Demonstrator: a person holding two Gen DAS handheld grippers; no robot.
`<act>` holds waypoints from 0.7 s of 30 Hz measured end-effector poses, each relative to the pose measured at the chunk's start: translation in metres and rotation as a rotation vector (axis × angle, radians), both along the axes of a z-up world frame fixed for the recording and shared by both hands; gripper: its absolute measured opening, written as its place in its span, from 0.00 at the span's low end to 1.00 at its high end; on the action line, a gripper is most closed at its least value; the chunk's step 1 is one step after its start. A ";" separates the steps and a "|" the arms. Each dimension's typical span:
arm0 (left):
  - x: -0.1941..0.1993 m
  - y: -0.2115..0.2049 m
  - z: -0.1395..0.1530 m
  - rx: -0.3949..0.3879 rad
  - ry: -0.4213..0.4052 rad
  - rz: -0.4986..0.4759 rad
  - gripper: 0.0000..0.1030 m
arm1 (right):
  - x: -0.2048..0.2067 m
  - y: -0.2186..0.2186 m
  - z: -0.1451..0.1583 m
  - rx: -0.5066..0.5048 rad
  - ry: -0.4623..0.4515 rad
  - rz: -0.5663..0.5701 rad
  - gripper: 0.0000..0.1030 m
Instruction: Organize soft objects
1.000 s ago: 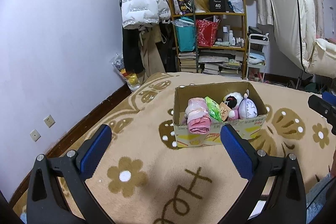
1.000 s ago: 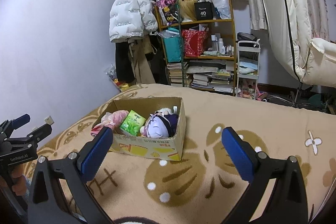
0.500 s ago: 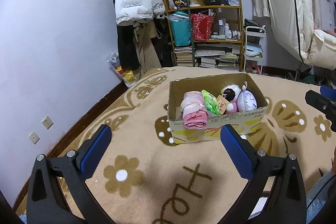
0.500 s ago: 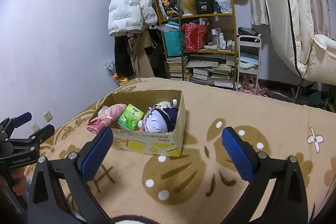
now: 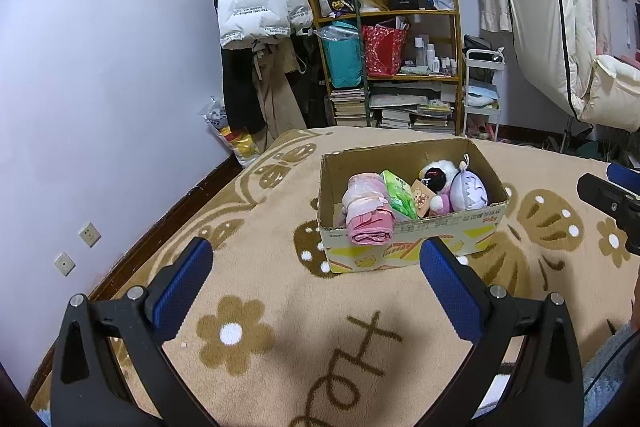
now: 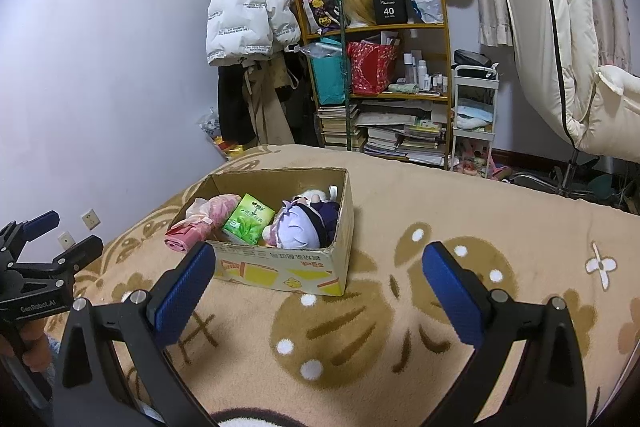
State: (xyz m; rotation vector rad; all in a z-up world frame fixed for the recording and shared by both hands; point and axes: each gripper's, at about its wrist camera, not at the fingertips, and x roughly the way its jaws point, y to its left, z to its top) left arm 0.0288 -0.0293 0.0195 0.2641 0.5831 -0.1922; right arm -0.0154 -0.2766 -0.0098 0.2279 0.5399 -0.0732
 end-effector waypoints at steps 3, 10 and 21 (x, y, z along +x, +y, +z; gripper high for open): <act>0.000 0.000 0.000 -0.007 0.008 -0.005 0.99 | 0.000 0.000 -0.001 0.001 0.000 0.000 1.00; 0.000 0.000 0.001 -0.002 -0.004 0.002 0.99 | 0.000 -0.001 0.000 -0.001 0.000 0.000 1.00; -0.001 0.000 0.000 -0.001 -0.003 -0.002 0.99 | 0.000 -0.001 -0.001 0.000 0.002 -0.002 1.00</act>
